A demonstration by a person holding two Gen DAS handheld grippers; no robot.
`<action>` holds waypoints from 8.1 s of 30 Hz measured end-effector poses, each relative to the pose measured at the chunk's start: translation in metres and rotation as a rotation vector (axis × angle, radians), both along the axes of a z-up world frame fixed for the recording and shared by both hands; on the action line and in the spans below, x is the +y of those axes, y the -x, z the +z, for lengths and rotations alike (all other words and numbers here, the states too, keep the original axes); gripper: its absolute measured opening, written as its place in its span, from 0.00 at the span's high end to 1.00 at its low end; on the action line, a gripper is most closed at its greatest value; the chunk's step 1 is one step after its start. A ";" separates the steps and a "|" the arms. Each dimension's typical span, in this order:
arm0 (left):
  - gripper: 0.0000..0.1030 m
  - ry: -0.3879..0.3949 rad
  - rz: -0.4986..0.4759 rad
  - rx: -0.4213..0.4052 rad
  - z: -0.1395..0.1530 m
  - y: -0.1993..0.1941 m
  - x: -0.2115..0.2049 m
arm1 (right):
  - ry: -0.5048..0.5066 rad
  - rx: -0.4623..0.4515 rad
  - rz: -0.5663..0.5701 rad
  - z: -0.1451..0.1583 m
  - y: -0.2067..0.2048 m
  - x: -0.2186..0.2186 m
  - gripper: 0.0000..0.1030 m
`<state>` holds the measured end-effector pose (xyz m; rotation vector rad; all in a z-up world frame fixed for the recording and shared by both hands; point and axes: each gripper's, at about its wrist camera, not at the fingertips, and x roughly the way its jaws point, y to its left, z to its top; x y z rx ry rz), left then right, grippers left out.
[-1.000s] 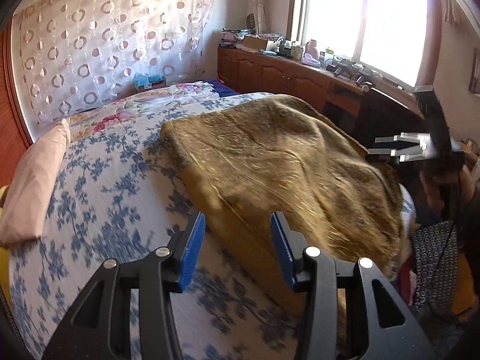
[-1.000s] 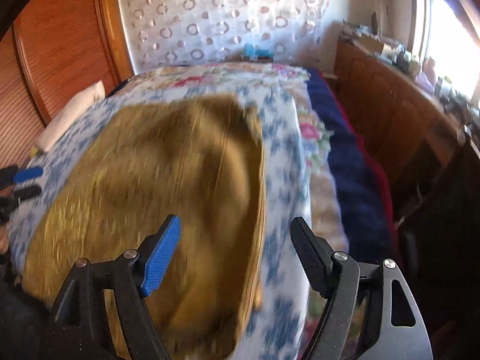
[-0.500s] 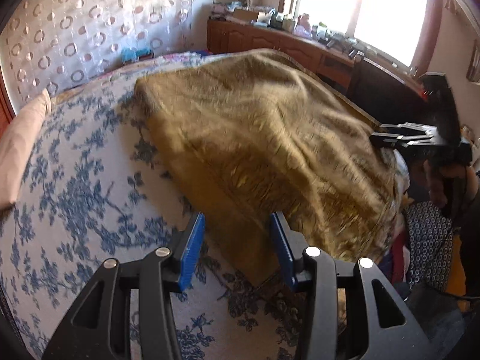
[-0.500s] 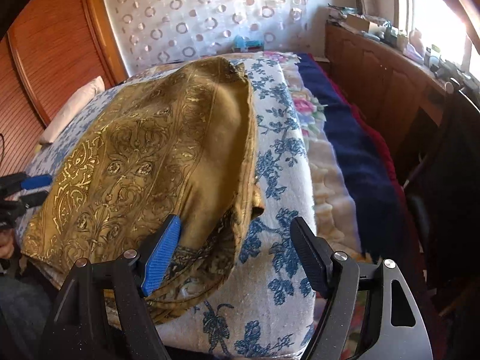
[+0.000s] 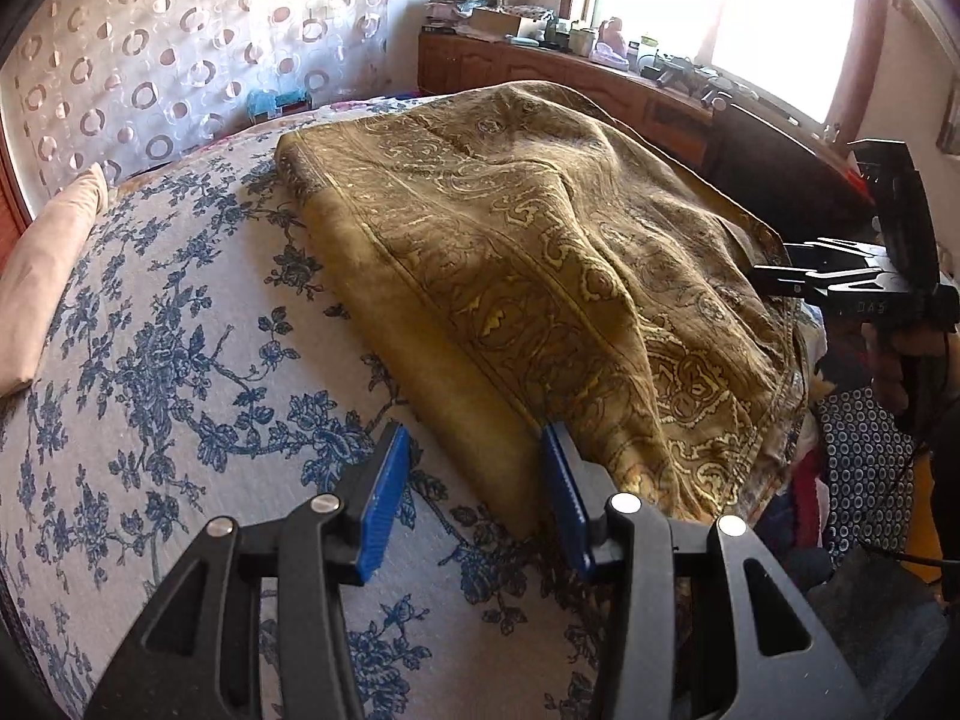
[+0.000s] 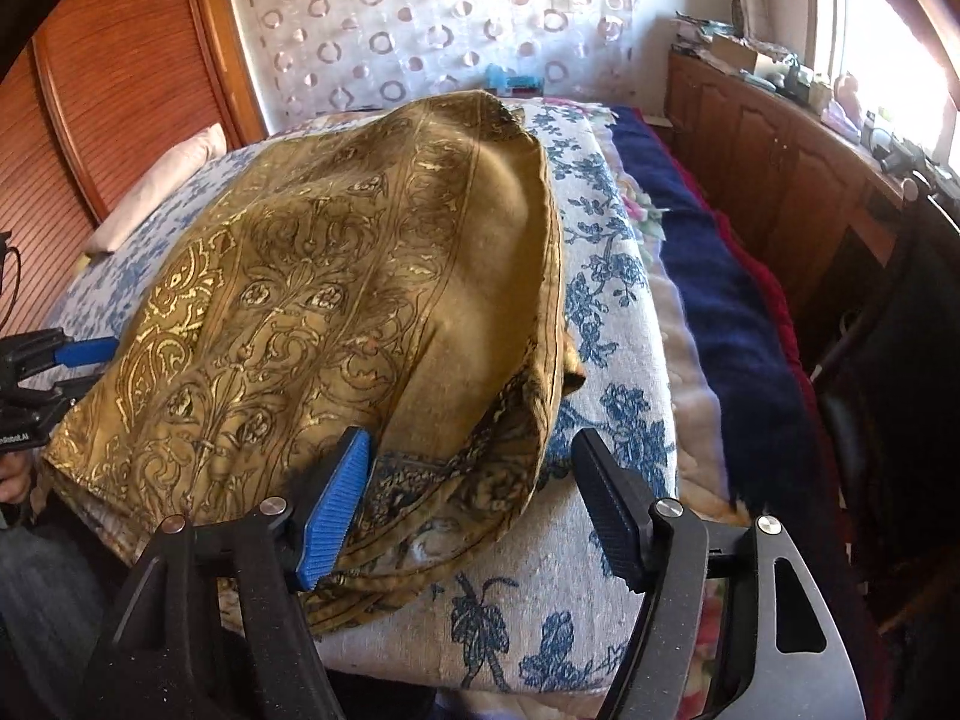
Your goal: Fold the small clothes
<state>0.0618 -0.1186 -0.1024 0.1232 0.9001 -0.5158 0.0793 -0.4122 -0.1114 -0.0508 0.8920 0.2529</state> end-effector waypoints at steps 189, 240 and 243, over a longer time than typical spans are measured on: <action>0.96 0.311 0.114 -0.135 0.079 -0.190 0.086 | -0.078 -0.202 0.199 0.087 -0.204 0.072 0.89; 0.96 0.269 0.791 -0.226 0.010 -0.099 0.353 | 0.115 -0.234 0.837 0.074 -0.337 0.556 0.60; 0.96 0.266 0.799 -0.218 0.007 -0.095 0.351 | 0.059 -0.274 0.761 0.082 -0.341 0.543 0.41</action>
